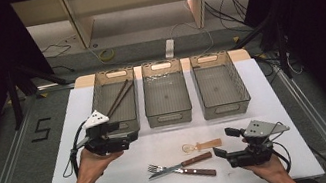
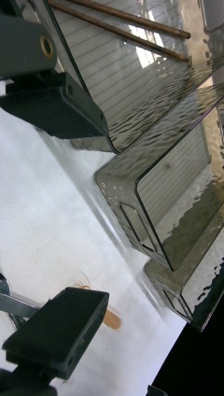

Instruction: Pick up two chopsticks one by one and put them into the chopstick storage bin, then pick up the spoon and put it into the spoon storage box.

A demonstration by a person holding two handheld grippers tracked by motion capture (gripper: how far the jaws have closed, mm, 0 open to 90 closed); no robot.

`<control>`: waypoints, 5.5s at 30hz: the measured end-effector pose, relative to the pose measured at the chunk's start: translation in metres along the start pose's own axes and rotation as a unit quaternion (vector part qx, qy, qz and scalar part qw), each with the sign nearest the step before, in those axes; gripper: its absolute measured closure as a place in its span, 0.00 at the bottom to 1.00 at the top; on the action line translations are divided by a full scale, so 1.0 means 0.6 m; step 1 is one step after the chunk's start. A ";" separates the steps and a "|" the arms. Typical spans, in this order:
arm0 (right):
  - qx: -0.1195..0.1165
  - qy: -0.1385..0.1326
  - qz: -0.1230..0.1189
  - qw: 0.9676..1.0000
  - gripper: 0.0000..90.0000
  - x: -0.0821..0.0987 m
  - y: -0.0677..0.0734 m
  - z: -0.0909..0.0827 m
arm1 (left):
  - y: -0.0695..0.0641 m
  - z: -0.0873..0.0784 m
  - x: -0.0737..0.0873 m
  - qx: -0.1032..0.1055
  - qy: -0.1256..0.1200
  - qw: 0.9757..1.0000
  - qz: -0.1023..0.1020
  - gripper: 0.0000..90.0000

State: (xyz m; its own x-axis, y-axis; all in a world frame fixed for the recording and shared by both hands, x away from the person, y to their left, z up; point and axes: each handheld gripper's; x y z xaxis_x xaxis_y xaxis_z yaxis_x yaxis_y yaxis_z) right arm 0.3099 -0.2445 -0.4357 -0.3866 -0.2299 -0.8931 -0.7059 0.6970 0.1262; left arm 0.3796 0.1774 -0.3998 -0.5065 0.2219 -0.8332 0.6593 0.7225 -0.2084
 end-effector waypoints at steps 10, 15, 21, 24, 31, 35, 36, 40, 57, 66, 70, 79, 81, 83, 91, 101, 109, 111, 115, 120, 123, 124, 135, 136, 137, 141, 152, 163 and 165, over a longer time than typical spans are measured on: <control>-0.003 0.021 -0.014 1.000 0.22 -0.003 -0.005 0.009 | -0.007 -0.005 0.020 -0.001 -0.005 1.000 0.001 0.17; -0.001 0.036 -0.029 0.999 0.22 -0.004 -0.004 0.015 | -0.014 -0.007 0.032 -0.004 0.000 1.000 0.010 0.17; 0.003 0.049 -0.031 0.998 0.22 -0.005 -0.011 0.021 | -0.023 -0.011 0.041 -0.002 0.001 1.000 0.013 0.17; 0.008 0.058 -0.039 0.998 0.22 -0.006 -0.016 0.024 | -0.021 -0.014 0.045 0.000 0.001 1.000 0.013 0.17; 0.015 0.084 -0.049 0.995 0.22 -0.009 -0.030 0.029 | -0.020 -0.015 0.054 0.006 0.005 1.000 0.007 0.16; 0.015 0.096 -0.053 0.994 0.22 -0.013 -0.040 0.031 | -0.022 -0.018 0.056 0.007 0.003 1.000 0.008 0.16; 0.014 0.100 -0.053 0.993 0.22 -0.013 -0.043 0.033 | -0.022 -0.018 0.056 0.007 0.003 1.000 0.009 0.16; 0.015 0.120 -0.066 0.991 0.24 -0.017 -0.052 0.040 | -0.021 -0.022 0.057 0.005 -0.002 1.000 0.008 0.16; 0.007 0.203 -0.111 0.973 0.36 -0.039 -0.070 0.073 | -0.031 -0.026 0.072 0.004 0.010 1.000 0.023 0.15; -0.019 0.257 -0.154 0.954 0.43 -0.047 -0.056 0.118 | -0.031 -0.028 0.073 0.006 0.010 1.000 0.024 0.15; -0.021 0.273 -0.167 0.947 0.46 -0.049 -0.051 0.130 | -0.032 -0.027 0.073 0.006 0.011 1.000 0.024 0.15; -0.039 0.312 -0.186 0.931 0.57 -0.043 -0.047 0.157 | -0.032 -0.028 0.072 0.005 0.011 1.000 0.026 0.15; -0.043 0.309 -0.192 0.930 0.59 -0.044 -0.047 0.159 | -0.033 -0.028 0.072 0.006 0.011 1.000 0.027 0.15; -0.048 0.311 -0.198 0.928 0.61 -0.045 -0.047 0.161 | -0.033 -0.027 0.072 0.005 0.011 1.000 0.028 0.15; -0.052 0.338 -0.213 0.915 0.69 -0.038 -0.048 0.175 | -0.033 -0.027 0.072 0.003 0.013 0.999 0.031 0.15; -0.064 0.345 -0.220 0.910 0.81 -0.039 -0.043 0.176 | -0.033 -0.026 0.073 0.004 0.015 0.999 0.032 0.16; -0.068 0.346 -0.232 0.906 0.85 -0.039 -0.038 0.176 | -0.033 -0.025 0.073 0.004 0.016 0.999 0.034 0.16; -0.068 0.349 -0.232 0.906 0.85 -0.040 -0.037 0.175 | -0.033 -0.025 0.074 0.003 0.015 0.999 0.033 0.16; -0.061 0.336 -0.230 0.911 0.86 -0.042 -0.039 0.173 | -0.032 -0.027 0.073 0.003 0.010 0.999 0.031 0.16; -0.058 0.314 -0.209 0.924 0.86 -0.052 -0.046 0.162 | -0.032 -0.027 0.073 0.006 0.005 1.000 0.028 0.16; -0.054 0.294 -0.200 0.933 0.86 -0.056 -0.053 0.157 | -0.031 -0.029 0.073 0.006 0.000 1.000 0.028 0.16; -0.052 0.294 -0.185 0.936 0.86 -0.059 -0.051 0.154 | -0.032 -0.029 0.073 0.006 -0.004 1.000 0.026 0.16; -0.046 0.224 -0.149 0.962 0.86 -0.088 -0.051 0.141 | -0.027 -0.034 0.073 0.009 -0.025 1.000 0.014 0.16; -0.045 0.220 -0.149 0.963 0.86 -0.092 -0.051 0.141 | -0.026 -0.035 0.073 0.009 -0.027 1.000 0.013 0.16; -0.040 0.216 -0.147 0.964 0.86 -0.096 -0.051 0.141 | -0.026 -0.035 0.073 0.008 -0.030 0.999 0.010 0.16; -0.024 0.205 -0.132 0.970 0.86 -0.111 -0.053 0.144 | -0.024 -0.037 0.073 0.006 -0.035 0.999 0.006 0.16; -0.016 0.169 -0.101 0.980 0.86 -0.159 -0.053 0.164 | -0.021 -0.041 0.072 0.005 -0.049 0.999 -0.001 0.16; -0.010 0.145 -0.076 0.986 0.86 -0.204 -0.054 0.191 | -0.021 -0.043 0.072 0.004 -0.054 0.999 -0.002 0.16; -0.005 0.144 -0.073 0.987 0.86 -0.211 -0.054 0.198 | -0.021 -0.043 0.072 0.004 -0.056 0.998 -0.002 0.16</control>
State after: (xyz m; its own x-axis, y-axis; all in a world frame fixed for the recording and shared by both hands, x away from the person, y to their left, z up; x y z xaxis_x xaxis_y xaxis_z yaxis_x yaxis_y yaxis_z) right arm 0.4523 -0.1575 -0.3778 -0.4321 -0.5115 -0.7427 -0.7720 0.6355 0.0114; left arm 0.3350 0.1946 -0.4199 -0.4449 0.1438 -0.8839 0.6613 0.7183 -0.2160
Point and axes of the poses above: each handheld gripper's, and its own axes: z roughly forward along the jaws, x roughly out of its underside, y roughly to its left, and after that the axes turned 2 degrees about x, right-handed
